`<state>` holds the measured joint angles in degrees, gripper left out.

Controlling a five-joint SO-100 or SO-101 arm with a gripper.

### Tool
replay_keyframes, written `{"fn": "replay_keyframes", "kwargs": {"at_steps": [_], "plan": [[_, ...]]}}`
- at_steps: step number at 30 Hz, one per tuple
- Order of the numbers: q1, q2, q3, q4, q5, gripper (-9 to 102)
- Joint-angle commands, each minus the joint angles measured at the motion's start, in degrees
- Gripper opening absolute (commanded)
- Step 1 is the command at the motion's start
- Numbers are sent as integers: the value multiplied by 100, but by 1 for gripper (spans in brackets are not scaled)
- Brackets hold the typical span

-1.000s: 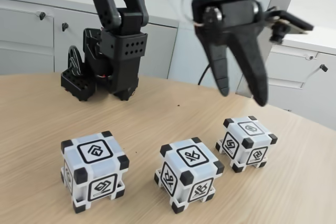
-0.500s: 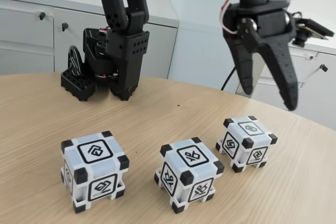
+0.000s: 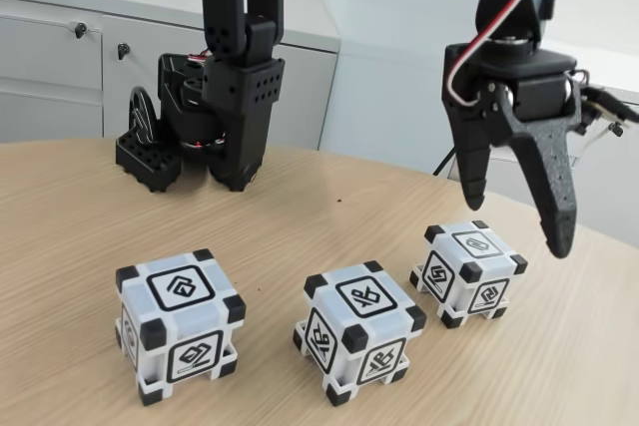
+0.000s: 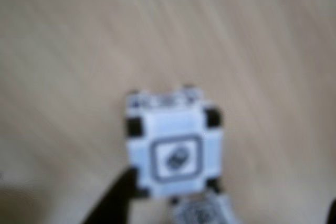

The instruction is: Stack cubes from left to right.

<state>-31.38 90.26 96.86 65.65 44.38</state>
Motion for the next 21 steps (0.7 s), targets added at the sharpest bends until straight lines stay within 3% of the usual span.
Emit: {"fn": "replay_keyframes", "kwargs": {"at_steps": [1,21], "plan": [[-9,26,-299,-53,-167,39],[0,18,123,44,-413,37]]}}
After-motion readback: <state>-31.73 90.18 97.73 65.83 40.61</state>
